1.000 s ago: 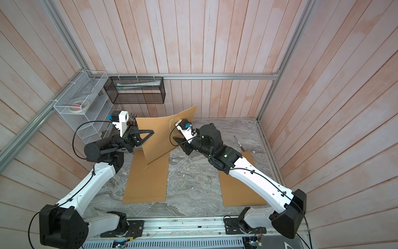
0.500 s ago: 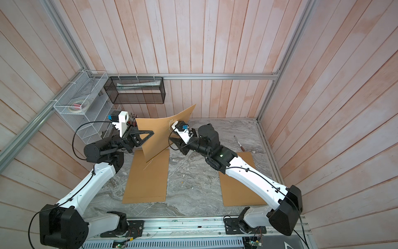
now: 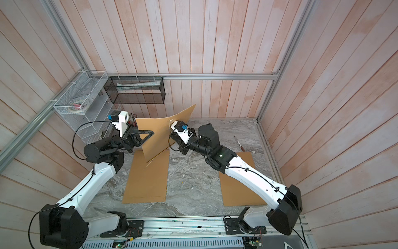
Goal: Open the file bag
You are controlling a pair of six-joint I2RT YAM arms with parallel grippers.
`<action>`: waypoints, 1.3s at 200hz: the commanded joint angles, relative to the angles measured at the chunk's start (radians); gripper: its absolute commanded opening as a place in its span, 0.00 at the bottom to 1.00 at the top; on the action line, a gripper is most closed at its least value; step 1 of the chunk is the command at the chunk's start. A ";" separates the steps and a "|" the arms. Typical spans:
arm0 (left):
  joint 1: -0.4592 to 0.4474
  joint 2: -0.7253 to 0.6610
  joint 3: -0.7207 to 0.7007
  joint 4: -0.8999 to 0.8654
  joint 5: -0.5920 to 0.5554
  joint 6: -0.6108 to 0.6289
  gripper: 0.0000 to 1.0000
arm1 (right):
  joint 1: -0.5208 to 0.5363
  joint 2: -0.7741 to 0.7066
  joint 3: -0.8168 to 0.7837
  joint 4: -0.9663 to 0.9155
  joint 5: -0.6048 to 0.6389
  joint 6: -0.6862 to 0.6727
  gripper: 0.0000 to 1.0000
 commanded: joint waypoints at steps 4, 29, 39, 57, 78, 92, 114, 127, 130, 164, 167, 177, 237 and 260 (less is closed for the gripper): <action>-0.002 0.002 -0.008 -0.008 -0.018 0.018 0.00 | 0.004 0.008 0.028 0.010 -0.032 0.010 0.00; 0.000 -0.011 -0.024 -0.094 -0.077 0.101 0.00 | 0.009 -0.010 0.029 -0.012 -0.050 0.023 0.00; 0.001 -0.020 -0.031 -0.129 -0.105 0.138 0.00 | 0.015 -0.017 0.030 -0.025 -0.054 0.026 0.00; 0.000 -0.034 -0.039 -0.197 -0.145 0.194 0.00 | 0.032 -0.032 0.030 -0.042 -0.040 0.025 0.00; 0.002 -0.047 -0.052 -0.247 -0.177 0.242 0.00 | 0.045 -0.046 0.041 -0.064 -0.037 0.030 0.00; 0.001 -0.053 -0.060 -0.253 -0.182 0.251 0.00 | 0.052 -0.049 0.055 -0.080 -0.038 0.033 0.00; 0.002 -0.048 -0.072 -0.236 -0.177 0.241 0.00 | 0.060 -0.038 0.094 -0.104 -0.039 0.040 0.00; 0.001 -0.047 -0.077 -0.222 -0.167 0.230 0.00 | 0.063 -0.021 0.123 -0.118 -0.035 0.048 0.00; 0.000 -0.046 -0.079 -0.219 -0.165 0.228 0.00 | 0.063 -0.018 0.130 -0.122 -0.035 0.049 0.00; -0.001 -0.042 -0.091 -0.202 -0.147 0.214 0.00 | 0.072 0.032 0.199 -0.135 -0.043 0.061 0.00; -0.003 -0.041 -0.092 -0.202 -0.146 0.214 0.00 | 0.074 0.035 0.203 -0.135 -0.045 0.061 0.00; -0.003 -0.042 -0.096 -0.200 -0.143 0.213 0.00 | 0.076 0.046 0.220 -0.130 -0.057 0.065 0.00; -0.016 -0.026 -0.109 -0.155 -0.140 0.183 0.00 | 0.088 0.112 0.316 -0.131 -0.082 0.075 0.00; -0.023 -0.019 -0.110 -0.150 -0.135 0.179 0.00 | 0.087 0.120 0.324 -0.121 -0.079 0.081 0.00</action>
